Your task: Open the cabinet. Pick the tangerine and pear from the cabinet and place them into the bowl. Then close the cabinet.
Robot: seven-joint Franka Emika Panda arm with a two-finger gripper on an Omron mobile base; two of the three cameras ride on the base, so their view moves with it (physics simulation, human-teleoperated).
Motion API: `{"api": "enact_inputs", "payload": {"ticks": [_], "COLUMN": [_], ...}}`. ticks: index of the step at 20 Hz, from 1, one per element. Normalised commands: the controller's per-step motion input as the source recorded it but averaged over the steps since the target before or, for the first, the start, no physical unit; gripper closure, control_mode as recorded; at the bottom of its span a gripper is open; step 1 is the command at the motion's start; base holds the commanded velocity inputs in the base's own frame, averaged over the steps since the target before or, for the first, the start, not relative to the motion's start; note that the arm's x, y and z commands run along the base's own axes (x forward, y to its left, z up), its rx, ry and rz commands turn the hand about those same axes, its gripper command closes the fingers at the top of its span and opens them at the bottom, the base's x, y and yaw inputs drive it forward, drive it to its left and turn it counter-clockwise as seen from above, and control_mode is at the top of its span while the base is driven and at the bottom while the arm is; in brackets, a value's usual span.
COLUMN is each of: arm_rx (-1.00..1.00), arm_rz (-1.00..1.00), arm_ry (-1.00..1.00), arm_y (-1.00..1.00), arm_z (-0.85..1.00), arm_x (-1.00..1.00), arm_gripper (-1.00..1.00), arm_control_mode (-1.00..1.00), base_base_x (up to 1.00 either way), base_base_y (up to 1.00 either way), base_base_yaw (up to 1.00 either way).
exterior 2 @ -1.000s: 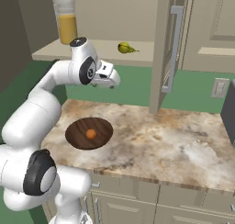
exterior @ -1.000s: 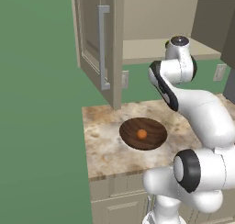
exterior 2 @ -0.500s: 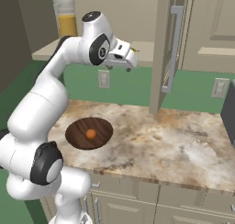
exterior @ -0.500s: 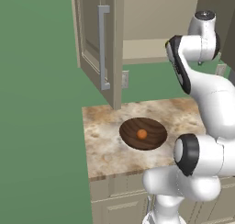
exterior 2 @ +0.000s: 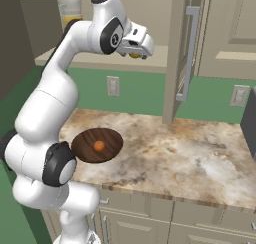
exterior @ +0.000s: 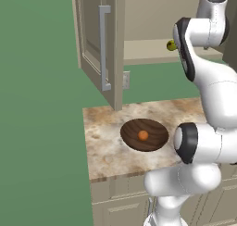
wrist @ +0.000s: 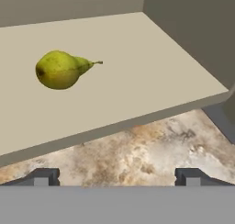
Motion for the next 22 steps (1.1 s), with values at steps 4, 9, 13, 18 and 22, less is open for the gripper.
{"api": "enact_inputs", "payload": {"ticks": [4, 9, 13, 18, 22], "arm_rx": [0.01, 0.00, 0.00, 0.00, 0.00], "arm_rz": [0.04, 0.04, 0.03, 0.04, 0.03], "arm_ry": [-0.05, -0.06, -0.01, 0.00, 0.00], "arm_y": [0.00, 0.00, 0.03, 0.09, 0.09], "arm_z": [0.03, 0.00, -0.01, -0.01, -0.03], "arm_x": [0.38, 0.40, 0.43, 0.41, 0.39], "arm_gripper": [-1.00, -1.00, -1.00, -1.00, -1.00], "arm_control_mode": [-1.00, -1.00, -1.00, -1.00, -1.00], "base_base_x": [0.00, 0.00, 0.00, 0.00, 0.00], "base_base_y": [0.00, 0.00, 0.00, 0.00, 0.00], "base_base_yaw": [0.00, 0.00, 0.00, 0.00, 0.00]}}
